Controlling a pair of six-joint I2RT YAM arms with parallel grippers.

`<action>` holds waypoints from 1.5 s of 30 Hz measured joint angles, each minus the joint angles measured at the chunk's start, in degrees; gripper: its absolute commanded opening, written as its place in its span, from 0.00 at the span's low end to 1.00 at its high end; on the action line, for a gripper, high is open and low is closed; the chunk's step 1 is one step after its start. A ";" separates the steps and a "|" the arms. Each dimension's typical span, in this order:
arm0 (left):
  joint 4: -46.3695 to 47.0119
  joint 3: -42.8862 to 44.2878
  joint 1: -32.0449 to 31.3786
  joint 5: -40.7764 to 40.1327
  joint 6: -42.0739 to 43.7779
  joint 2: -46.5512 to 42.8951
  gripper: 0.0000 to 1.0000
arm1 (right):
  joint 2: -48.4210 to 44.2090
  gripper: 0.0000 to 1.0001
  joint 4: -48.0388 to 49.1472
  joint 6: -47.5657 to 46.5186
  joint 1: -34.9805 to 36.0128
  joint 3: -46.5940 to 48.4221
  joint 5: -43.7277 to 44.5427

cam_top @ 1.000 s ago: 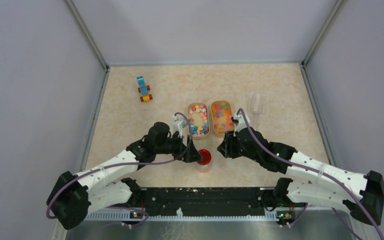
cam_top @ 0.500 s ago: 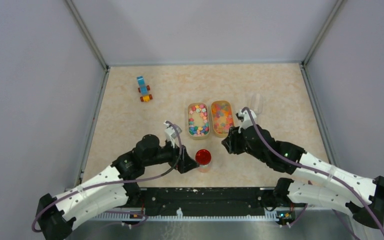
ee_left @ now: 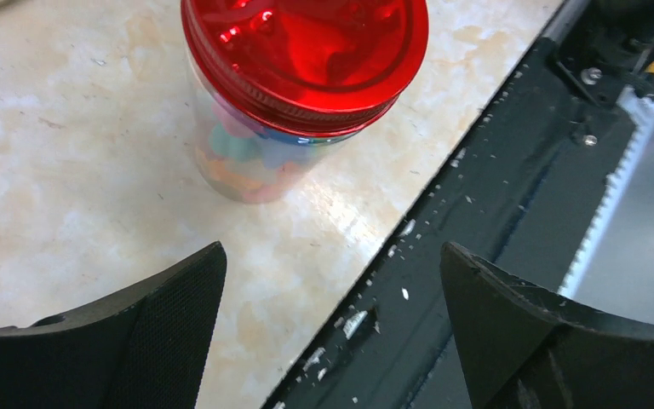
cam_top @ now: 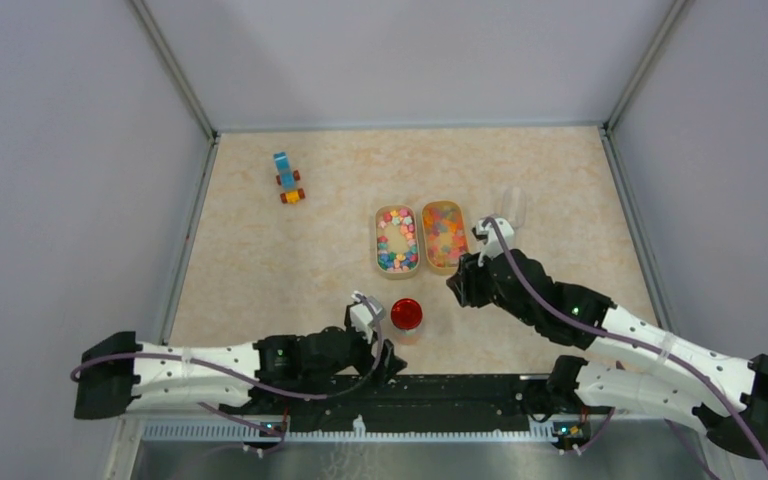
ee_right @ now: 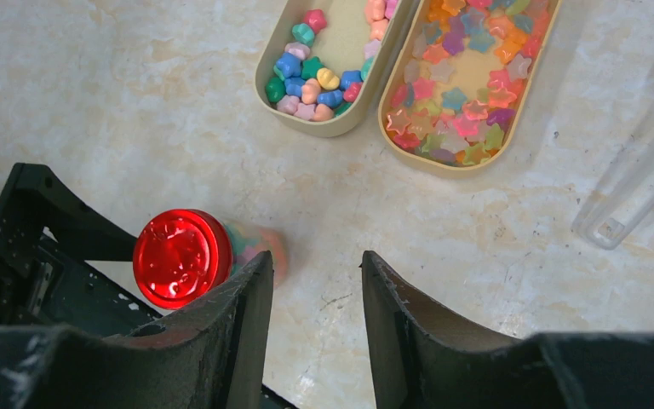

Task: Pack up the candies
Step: Screw the bottle lid onto the packing bottle.

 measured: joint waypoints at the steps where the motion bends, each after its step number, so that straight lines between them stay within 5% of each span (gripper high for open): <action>1: 1.46 -0.20 -1.60 -2.75 0.44 1.57 0.99 | -0.17 0.43 0.00 -0.09 0.00 0.00 0.00; 11: 24.09 -4.26 -5.46 -18.05 7.10 19.28 0.99 | -1.16 0.44 0.13 -0.70 -0.02 -0.02 0.33; 33: 72.78 -4.76 -5.55 -23.76 17.59 57.64 0.98 | -4.70 0.45 -0.46 0.20 -0.02 -4.35 -0.57; 40: 80.19 -4.15 -5.62 -23.98 23.23 63.45 0.89 | -2.05 0.44 2.78 0.90 -0.02 -4.72 -3.10; 45: 83.38 -3.80 -5.64 -23.61 26.67 66.34 0.71 | 1.05 0.44 5.95 1.01 -0.09 -4.70 -6.56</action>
